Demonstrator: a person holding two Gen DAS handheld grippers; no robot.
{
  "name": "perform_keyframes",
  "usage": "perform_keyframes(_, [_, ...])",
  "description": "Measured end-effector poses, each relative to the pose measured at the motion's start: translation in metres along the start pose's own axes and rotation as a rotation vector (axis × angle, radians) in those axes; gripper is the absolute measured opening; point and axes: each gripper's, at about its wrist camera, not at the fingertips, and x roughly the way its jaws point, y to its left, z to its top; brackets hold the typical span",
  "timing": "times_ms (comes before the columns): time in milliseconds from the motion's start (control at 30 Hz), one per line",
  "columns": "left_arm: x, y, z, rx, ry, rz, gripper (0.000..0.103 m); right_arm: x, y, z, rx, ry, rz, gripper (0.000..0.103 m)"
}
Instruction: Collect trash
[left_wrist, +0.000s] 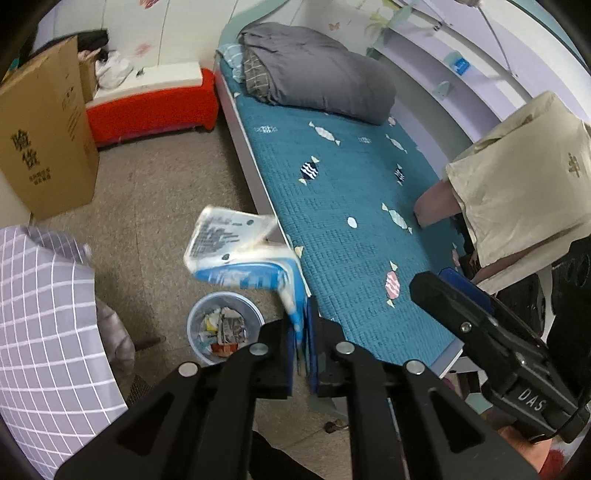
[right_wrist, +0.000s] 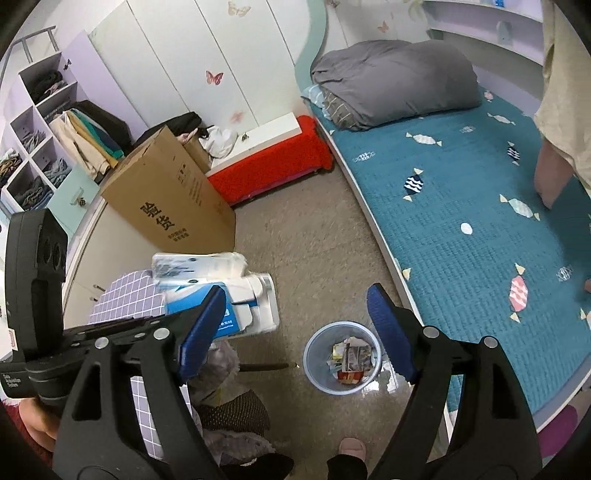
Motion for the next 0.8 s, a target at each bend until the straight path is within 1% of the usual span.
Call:
perform_keyframes(33, [0.000, -0.002, 0.001, 0.010, 0.003, 0.028, 0.017, -0.001, 0.000, 0.000, 0.003, -0.002, -0.001, 0.078])
perform_keyframes(67, [0.001, -0.002, 0.003, 0.009, 0.006, 0.034, 0.041, -0.002, -0.001, -0.001, 0.008, -0.004, -0.002, 0.078])
perform_keyframes(100, [0.001, -0.002, 0.003, 0.005, 0.007, 0.038, 0.062, -0.003, -0.001, -0.001, 0.011, -0.004, -0.002, 0.078])
perform_keyframes(300, [-0.011, 0.003, -0.004, -0.030, -0.035, 0.075, 0.062, -0.008, 0.000, -0.005, 0.003, -0.002, 0.002, 0.079])
perform_keyframes(500, [-0.035, 0.001, -0.016, -0.019, -0.091, 0.131, 0.062, -0.017, 0.012, -0.013, -0.033, -0.006, 0.025, 0.079])
perform_keyframes(633, [-0.058, 0.000, -0.029, -0.020, -0.141, 0.172, 0.063, -0.024, 0.024, -0.016, -0.065, -0.010, 0.046, 0.080])
perform_keyframes(800, [-0.095, 0.002, -0.047, -0.055, -0.211, 0.226, 0.065, -0.039, 0.040, -0.022, -0.106, -0.019, 0.078, 0.081])
